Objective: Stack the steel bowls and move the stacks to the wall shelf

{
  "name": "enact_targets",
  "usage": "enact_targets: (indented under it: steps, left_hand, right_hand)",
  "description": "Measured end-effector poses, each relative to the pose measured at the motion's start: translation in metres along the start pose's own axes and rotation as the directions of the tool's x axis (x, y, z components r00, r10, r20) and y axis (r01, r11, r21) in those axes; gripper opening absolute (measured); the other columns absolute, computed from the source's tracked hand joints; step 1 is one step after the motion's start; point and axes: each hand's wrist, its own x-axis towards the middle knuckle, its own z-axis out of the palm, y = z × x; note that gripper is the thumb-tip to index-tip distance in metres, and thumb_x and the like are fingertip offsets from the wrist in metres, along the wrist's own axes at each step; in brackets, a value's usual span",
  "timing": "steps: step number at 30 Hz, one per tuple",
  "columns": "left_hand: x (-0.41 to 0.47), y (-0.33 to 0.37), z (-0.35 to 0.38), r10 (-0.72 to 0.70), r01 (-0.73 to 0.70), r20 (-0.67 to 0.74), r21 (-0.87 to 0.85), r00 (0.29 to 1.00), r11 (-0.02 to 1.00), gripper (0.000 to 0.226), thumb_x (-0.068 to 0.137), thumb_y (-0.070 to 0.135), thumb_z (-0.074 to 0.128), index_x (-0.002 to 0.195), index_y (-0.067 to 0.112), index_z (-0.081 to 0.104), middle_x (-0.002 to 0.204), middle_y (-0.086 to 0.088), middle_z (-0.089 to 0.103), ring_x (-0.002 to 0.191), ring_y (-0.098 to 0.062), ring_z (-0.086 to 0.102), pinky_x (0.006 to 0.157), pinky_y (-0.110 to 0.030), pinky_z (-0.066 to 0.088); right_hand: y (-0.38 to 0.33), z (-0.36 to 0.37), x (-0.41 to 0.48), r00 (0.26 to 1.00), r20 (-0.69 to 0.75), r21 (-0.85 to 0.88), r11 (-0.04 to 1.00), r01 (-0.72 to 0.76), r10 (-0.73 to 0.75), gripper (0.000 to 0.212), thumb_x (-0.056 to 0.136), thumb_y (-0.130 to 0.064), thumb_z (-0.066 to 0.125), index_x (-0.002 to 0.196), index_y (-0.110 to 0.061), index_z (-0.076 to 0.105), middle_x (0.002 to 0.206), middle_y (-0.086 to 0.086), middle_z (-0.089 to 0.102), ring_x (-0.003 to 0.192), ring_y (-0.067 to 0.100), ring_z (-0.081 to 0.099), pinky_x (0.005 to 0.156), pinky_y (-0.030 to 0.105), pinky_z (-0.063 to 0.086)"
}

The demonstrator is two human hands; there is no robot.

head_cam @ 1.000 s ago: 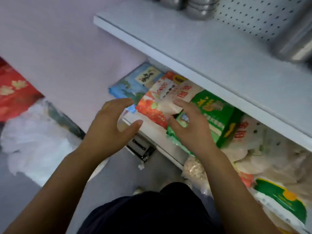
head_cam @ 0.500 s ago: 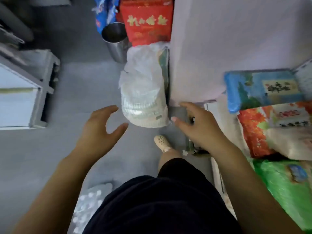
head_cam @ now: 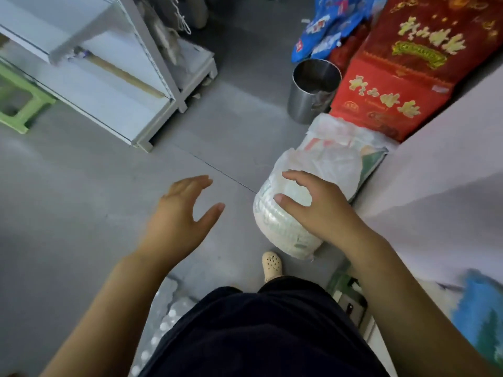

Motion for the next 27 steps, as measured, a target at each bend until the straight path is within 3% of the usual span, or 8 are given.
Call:
enact_targets:
  steps: [2,6,13,18,27]
  left_hand:
    - [0.012,-0.005,-0.009,-0.062,0.060,-0.061,-0.030,0.996,0.998,0.053,0.096,0.043,0.065,0.143,0.020,0.056,0.147,0.004,0.056,0.138,-0.018,0.048,0.112,-0.034,0.039]
    - [0.015,-0.032,-0.029,-0.238,0.224,-0.130,-0.116,0.962,0.968,0.051,0.096,0.040,0.066,0.142,0.019,0.057,0.146,0.005,0.056,0.138,-0.016,0.047,0.109,-0.026,0.035]
    - [0.000,-0.112,-0.071,-0.535,0.510,-0.232,-0.165,0.812,0.845,0.060,0.096,0.043,0.064,0.149,0.020,0.047,0.147,0.000,0.055,0.139,-0.021,0.046,0.109,-0.034,0.037]
    - [0.012,-0.190,-0.124,-0.591,0.554,-0.323,-0.209,0.739,0.806,0.063,0.096,0.045,0.062,0.151,0.021,0.043,0.151,0.000,0.052,0.143,-0.021,0.043,0.115,-0.043,0.037]
    - [0.038,-0.336,-0.240,-0.585,0.552,-0.369,-0.200,0.722,0.809,0.065,0.095,0.048,0.063,0.152,0.021,0.043,0.149,0.002,0.053,0.140,-0.018,0.044,0.113,-0.034,0.035]
  right_hand:
    - [-0.011,-0.004,0.034,0.998,0.058,-0.048,0.998,0.039,-0.036,0.052,0.095,-0.047,0.068,0.144,-0.032,0.056,0.146,-0.016,0.055,0.139,0.003,0.044,0.104,0.015,0.028]
    - [-0.050,0.017,0.093,0.959,0.230,-0.160,0.966,0.204,-0.165,0.052,0.097,-0.041,0.068,0.145,-0.027,0.055,0.151,-0.010,0.054,0.141,0.008,0.045,0.106,0.015,0.027]
    - [-0.142,0.107,0.166,0.790,0.521,-0.161,0.872,0.462,-0.323,0.053,0.097,-0.037,0.068,0.147,-0.023,0.054,0.154,-0.006,0.051,0.143,0.010,0.044,0.106,0.011,0.026]
    - [-0.225,0.181,0.215,0.719,0.574,-0.127,0.824,0.552,-0.393,0.054,0.097,-0.041,0.068,0.147,-0.027,0.054,0.155,-0.009,0.049,0.145,0.010,0.043,0.117,0.023,0.032]
    - [-0.382,0.299,0.280,0.673,0.577,-0.108,0.774,0.624,-0.462,0.052,0.097,-0.042,0.067,0.145,-0.030,0.055,0.151,-0.011,0.053,0.140,0.006,0.047,0.107,0.016,0.031]
